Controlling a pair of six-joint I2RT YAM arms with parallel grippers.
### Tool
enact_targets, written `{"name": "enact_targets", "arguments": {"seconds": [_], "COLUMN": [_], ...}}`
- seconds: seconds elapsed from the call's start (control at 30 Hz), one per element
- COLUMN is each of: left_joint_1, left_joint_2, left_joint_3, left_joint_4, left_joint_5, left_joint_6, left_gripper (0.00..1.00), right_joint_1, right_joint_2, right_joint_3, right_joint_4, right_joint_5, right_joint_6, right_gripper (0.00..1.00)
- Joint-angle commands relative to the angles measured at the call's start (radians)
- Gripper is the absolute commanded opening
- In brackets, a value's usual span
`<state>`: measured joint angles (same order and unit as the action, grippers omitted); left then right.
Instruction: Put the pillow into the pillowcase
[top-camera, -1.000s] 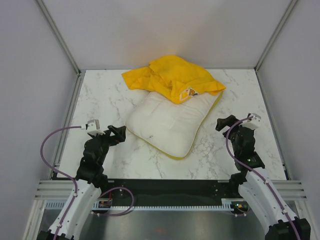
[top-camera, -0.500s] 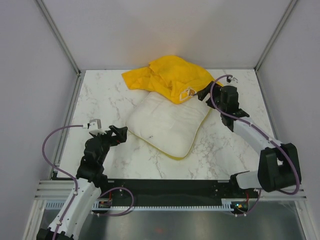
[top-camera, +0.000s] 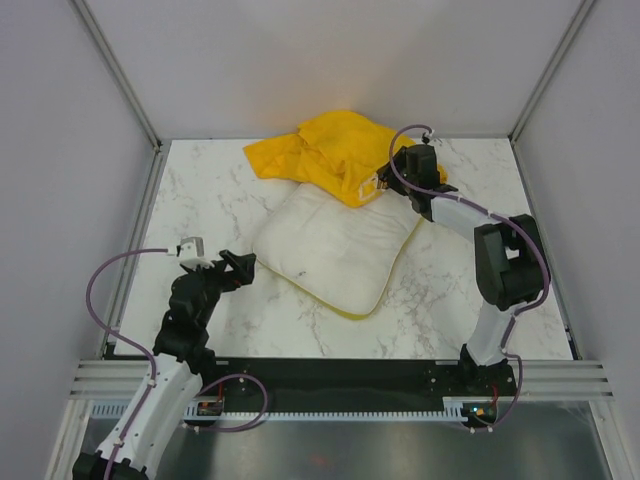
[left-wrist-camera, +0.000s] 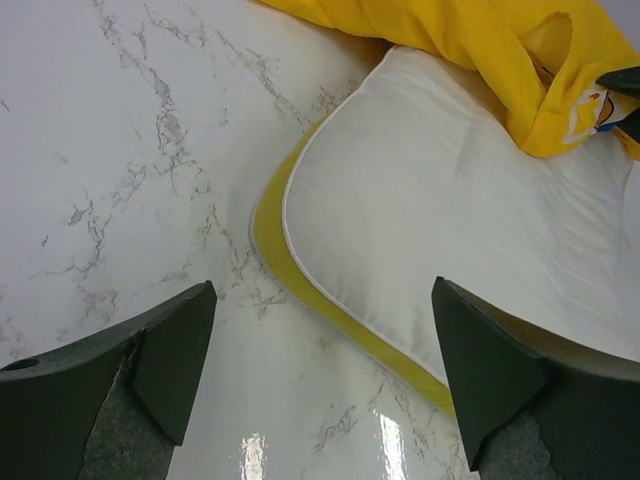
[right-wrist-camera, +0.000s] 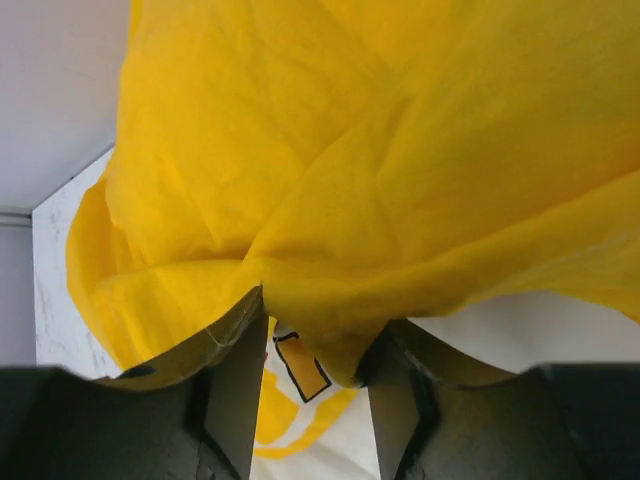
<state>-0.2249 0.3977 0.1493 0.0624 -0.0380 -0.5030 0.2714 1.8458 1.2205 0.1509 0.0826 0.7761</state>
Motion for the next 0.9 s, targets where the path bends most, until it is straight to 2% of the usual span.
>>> {"name": "enact_targets", "arguments": {"seconds": [0.0,0.03,0.07,0.17,0.33,0.53,0.63,0.7,0.87], "left_joint_1": [0.001,0.001,-0.001,-0.001,-0.002,-0.027,-0.054,-0.071,-0.094], "left_joint_2": [0.010,0.013,0.013,0.018,0.021,0.053,0.073,0.093,0.144], "left_joint_3": [0.026,0.027,0.027,0.030,0.036,0.059,0.064,0.064,0.068], "left_joint_4": [0.045,0.047,0.047,0.050,0.054,0.062,0.079,0.091,0.143], "left_joint_5": [0.027,0.027,0.029,0.033,0.070,0.089,0.086,0.084,0.125], "left_joint_6": [0.023,0.021,0.023,0.020,0.021,0.027,0.038,0.044,0.054], "left_gripper": [0.96,0.96,0.96,0.95,0.88,0.88,0.89,0.89,0.90], "right_joint_1": [0.028,0.029,0.029,0.029,0.031,0.029,0.026,0.019,-0.066], "right_joint_2": [-0.003,-0.013,-0.026,-0.118,-0.399,-0.724,-0.871,-0.959,-1.065], "right_joint_3": [0.065,0.060,0.056,0.001,-0.148,-0.285,-0.317,-0.326,-0.355], "right_joint_4": [0.041,0.042,0.044,0.038,-0.028,-0.190,-0.339,-0.449,-0.600], "right_joint_5": [0.005,-0.003,-0.016,-0.043,-0.072,-0.090,0.009,0.141,0.285], "right_joint_6": [-0.004,-0.011,-0.020,-0.028,-0.043,-0.061,-0.093,-0.103,-0.103], "right_gripper": [0.47,0.40,0.19,0.00,0.00,0.00,0.00,0.00,0.00]}}
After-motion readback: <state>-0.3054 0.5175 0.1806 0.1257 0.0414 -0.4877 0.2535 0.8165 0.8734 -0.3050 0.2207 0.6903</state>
